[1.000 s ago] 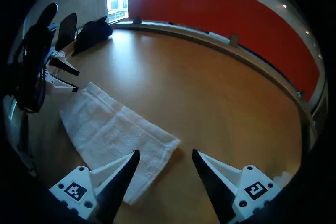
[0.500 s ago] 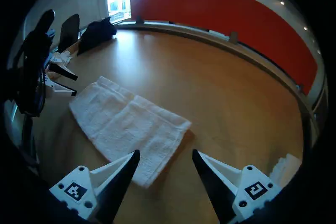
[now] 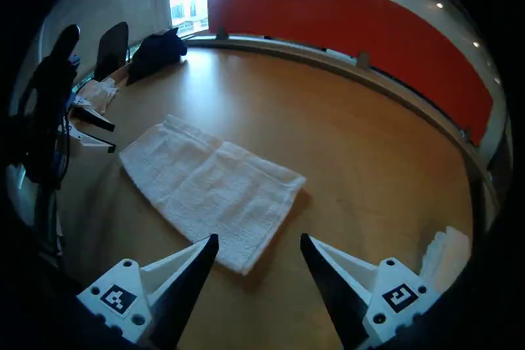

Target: Fold towel

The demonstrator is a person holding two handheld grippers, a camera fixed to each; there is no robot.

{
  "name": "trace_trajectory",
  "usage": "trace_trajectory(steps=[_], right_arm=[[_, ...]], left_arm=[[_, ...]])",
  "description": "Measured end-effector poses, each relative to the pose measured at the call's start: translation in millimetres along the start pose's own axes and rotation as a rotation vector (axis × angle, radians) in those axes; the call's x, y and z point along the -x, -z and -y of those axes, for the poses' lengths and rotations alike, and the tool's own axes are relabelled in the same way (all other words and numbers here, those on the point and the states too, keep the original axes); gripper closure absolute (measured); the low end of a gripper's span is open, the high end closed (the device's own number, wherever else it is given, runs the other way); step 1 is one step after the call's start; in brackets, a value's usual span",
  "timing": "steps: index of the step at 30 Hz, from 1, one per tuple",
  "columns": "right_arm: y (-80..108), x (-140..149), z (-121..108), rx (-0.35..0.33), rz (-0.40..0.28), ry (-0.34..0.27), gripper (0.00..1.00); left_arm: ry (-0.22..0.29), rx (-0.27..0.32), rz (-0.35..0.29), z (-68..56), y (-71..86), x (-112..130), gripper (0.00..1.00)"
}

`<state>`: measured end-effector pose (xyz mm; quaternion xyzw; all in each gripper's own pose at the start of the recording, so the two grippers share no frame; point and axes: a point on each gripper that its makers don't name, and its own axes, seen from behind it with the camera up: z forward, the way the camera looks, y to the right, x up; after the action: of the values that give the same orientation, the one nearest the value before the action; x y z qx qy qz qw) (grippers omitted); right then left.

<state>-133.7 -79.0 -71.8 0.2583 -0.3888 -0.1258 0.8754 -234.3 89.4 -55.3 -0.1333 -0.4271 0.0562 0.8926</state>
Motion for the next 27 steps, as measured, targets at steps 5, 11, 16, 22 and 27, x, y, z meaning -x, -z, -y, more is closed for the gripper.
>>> trace_trajectory(steps=[5,11,16,22,27], right_arm=[[0.1,3.1,1.8,-0.001,0.002,0.003,0.03],[-0.5,4.5,4.9,-0.009,0.0,0.009,0.04],[-1.5,6.6,7.3,-0.015,0.004,0.022,0.03],[-3.1,9.2,10.1,-0.024,0.012,0.037,0.03],[-3.5,10.5,11.1,-0.03,0.018,0.049,0.03]], left_arm=[[0.009,-0.024,-0.013,4.1,5.5,5.4,0.04],[0.035,-0.041,-0.037,8.1,15.0,12.3,0.04],[0.065,-0.053,-0.059,10.6,23.8,20.0,0.04],[0.086,-0.073,-0.091,14.8,32.4,26.5,0.04],[0.091,-0.079,-0.118,16.3,37.5,27.7,0.04]])
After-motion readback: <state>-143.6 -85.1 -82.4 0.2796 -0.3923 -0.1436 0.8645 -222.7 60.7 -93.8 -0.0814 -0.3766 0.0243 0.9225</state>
